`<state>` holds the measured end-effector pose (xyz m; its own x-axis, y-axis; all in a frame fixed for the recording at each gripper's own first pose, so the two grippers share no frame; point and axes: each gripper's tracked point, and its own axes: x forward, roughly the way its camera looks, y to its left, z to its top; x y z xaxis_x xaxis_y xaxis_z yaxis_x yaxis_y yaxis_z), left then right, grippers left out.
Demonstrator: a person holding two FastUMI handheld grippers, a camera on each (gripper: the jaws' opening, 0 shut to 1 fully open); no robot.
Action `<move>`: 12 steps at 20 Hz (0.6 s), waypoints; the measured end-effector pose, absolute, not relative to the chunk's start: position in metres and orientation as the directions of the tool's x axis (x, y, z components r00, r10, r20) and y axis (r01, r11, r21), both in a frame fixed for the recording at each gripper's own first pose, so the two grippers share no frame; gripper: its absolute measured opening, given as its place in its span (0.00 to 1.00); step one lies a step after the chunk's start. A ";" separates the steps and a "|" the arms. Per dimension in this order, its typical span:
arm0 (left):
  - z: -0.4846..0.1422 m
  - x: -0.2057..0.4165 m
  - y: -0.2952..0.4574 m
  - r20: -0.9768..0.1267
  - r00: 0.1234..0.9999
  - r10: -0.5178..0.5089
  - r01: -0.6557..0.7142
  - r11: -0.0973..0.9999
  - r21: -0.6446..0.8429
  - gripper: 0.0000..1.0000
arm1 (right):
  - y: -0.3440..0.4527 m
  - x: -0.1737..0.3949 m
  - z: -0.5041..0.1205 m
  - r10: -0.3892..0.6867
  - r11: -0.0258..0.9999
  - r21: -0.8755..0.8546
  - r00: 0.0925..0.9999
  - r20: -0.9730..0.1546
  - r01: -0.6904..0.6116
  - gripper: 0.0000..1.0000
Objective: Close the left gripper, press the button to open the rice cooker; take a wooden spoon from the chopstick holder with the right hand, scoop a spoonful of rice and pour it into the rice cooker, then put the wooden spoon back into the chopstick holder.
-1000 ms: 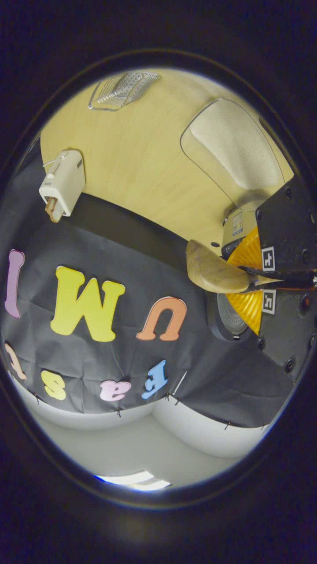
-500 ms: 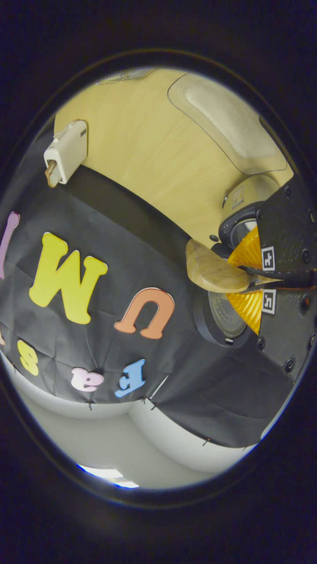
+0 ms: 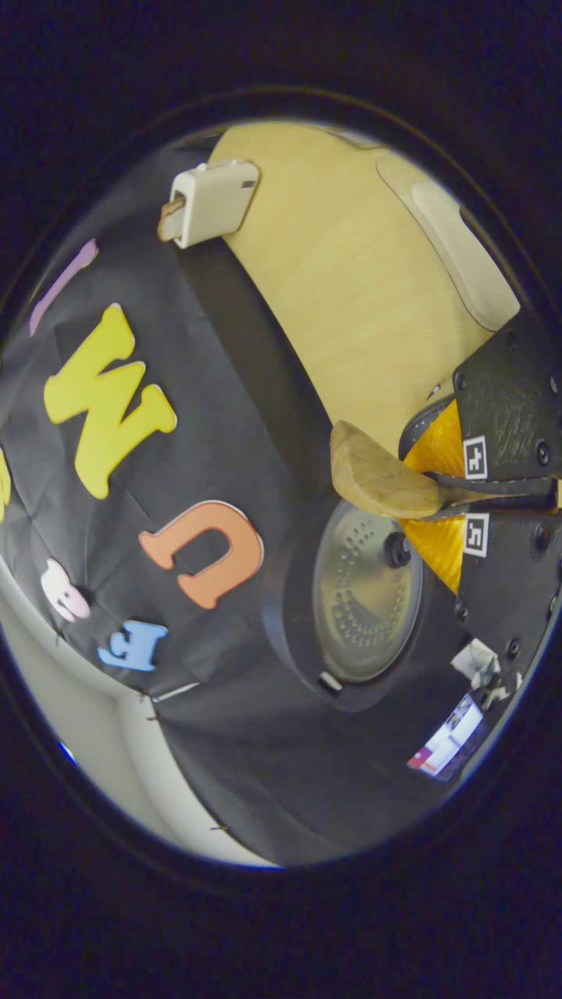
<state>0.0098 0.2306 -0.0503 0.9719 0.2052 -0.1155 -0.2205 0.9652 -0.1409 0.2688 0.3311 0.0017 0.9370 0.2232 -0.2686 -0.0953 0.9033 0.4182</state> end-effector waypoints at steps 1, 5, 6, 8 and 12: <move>-0.050 0.008 0.234 -0.114 0.969 0.217 -0.232 0.963 -0.138 0.97 | 0.336 0.268 -0.002 0.221 0.918 0.382 0.938 -0.267 -0.108 0.01; -0.054 0.007 0.241 -0.123 0.964 0.234 -0.251 0.957 -0.146 0.97 | 0.344 0.269 0.004 0.176 0.972 0.194 0.958 -0.226 -0.133 0.01; -0.056 0.007 0.243 -0.128 0.962 0.240 -0.257 0.955 -0.147 0.96 | 0.347 0.268 0.003 0.170 0.980 0.140 0.960 -0.222 -0.141 0.01; -0.058 0.007 0.244 -0.135 0.960 0.243 -0.263 0.953 -0.150 0.97 | 0.354 0.269 0.007 0.161 0.987 0.014 0.964 -0.212 -0.162 0.01; -0.059 0.007 0.243 -0.146 0.957 0.250 -0.270 0.952 -0.144 0.97 | 0.371 0.261 0.028 0.164 0.949 -0.254 0.981 -0.105 -0.185 0.01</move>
<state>0.0068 0.2433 -0.0594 0.9573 0.2496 -0.1456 -0.2702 0.9519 -0.1442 0.2614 0.3712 0.0281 0.9810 0.1636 -0.1045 -0.1853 0.9494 -0.2537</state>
